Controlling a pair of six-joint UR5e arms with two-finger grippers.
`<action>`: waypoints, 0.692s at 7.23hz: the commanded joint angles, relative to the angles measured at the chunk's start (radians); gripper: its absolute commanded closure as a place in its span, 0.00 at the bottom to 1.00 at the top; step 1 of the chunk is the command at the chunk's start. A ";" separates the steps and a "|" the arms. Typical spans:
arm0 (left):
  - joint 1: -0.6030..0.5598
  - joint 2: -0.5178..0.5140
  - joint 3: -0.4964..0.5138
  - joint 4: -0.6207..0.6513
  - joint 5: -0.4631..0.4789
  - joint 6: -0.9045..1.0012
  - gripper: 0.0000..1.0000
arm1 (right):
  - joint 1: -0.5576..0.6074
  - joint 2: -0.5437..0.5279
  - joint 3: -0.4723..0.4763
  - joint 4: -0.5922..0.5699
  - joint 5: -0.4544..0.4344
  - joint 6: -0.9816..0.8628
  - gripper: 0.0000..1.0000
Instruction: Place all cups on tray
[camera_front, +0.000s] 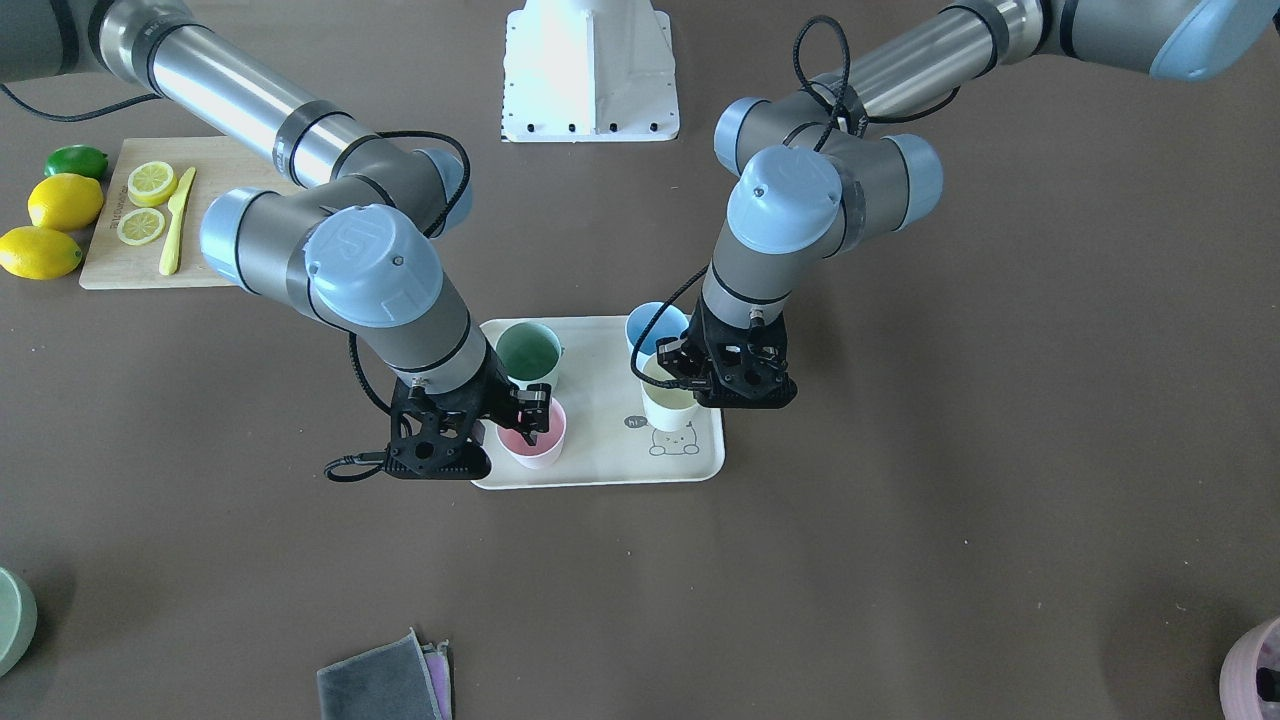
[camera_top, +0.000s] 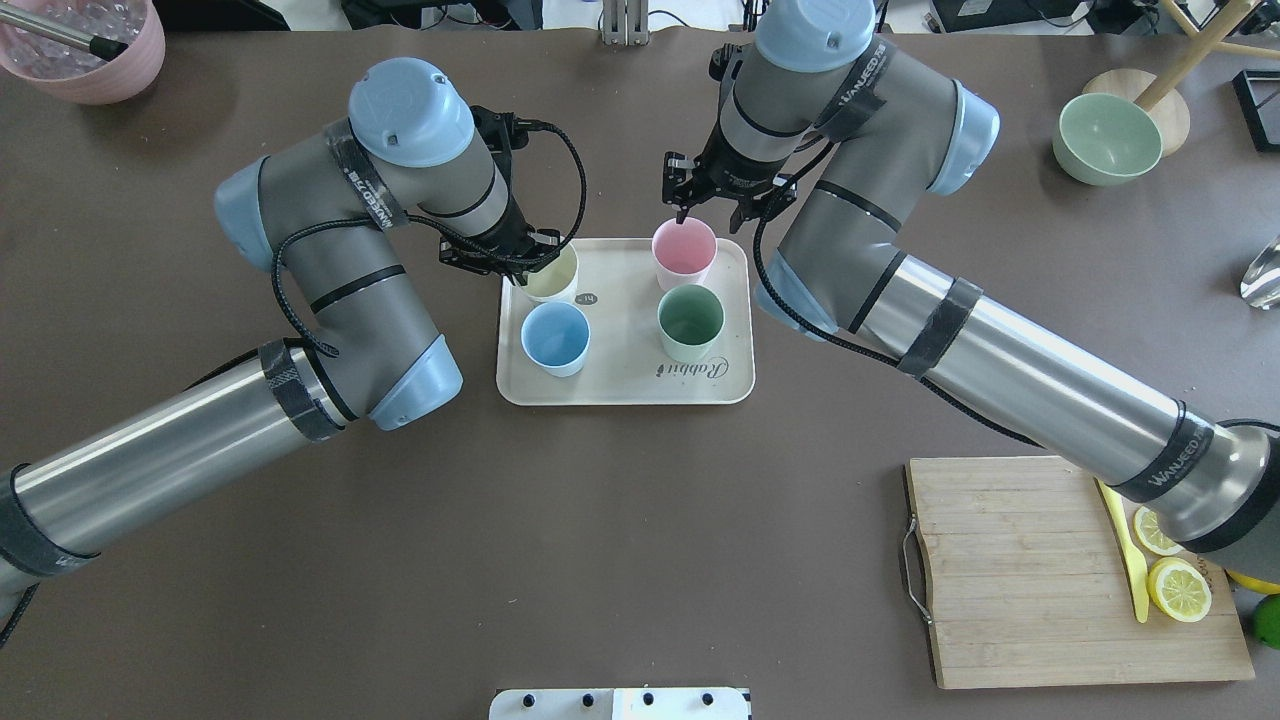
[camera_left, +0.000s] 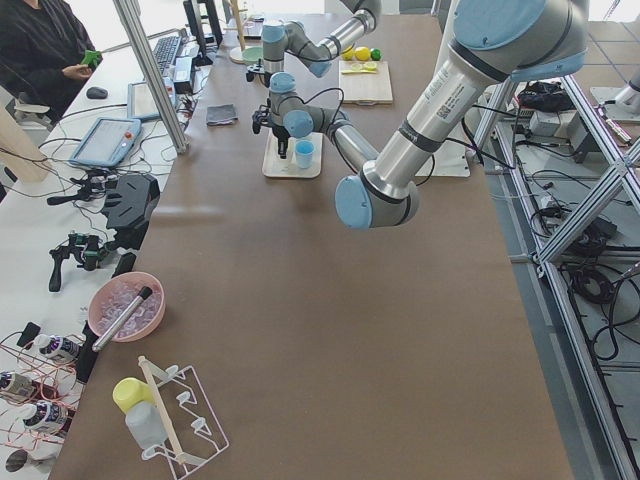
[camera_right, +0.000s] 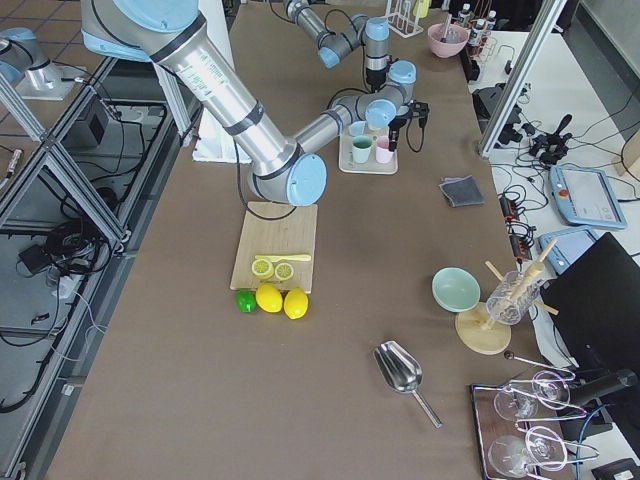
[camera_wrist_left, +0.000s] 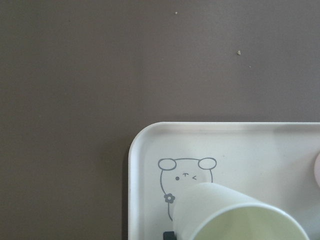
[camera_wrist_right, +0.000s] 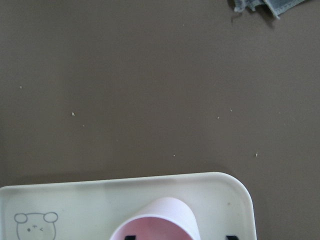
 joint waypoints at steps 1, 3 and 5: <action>0.004 -0.012 0.019 0.000 0.003 0.000 0.53 | 0.083 -0.059 0.100 -0.003 0.065 -0.032 0.00; 0.003 0.000 0.001 -0.002 0.077 0.013 0.02 | 0.191 -0.198 0.154 0.001 0.079 -0.293 0.00; -0.083 0.012 -0.034 0.003 0.100 0.096 0.02 | 0.300 -0.340 0.220 0.013 0.134 -0.446 0.00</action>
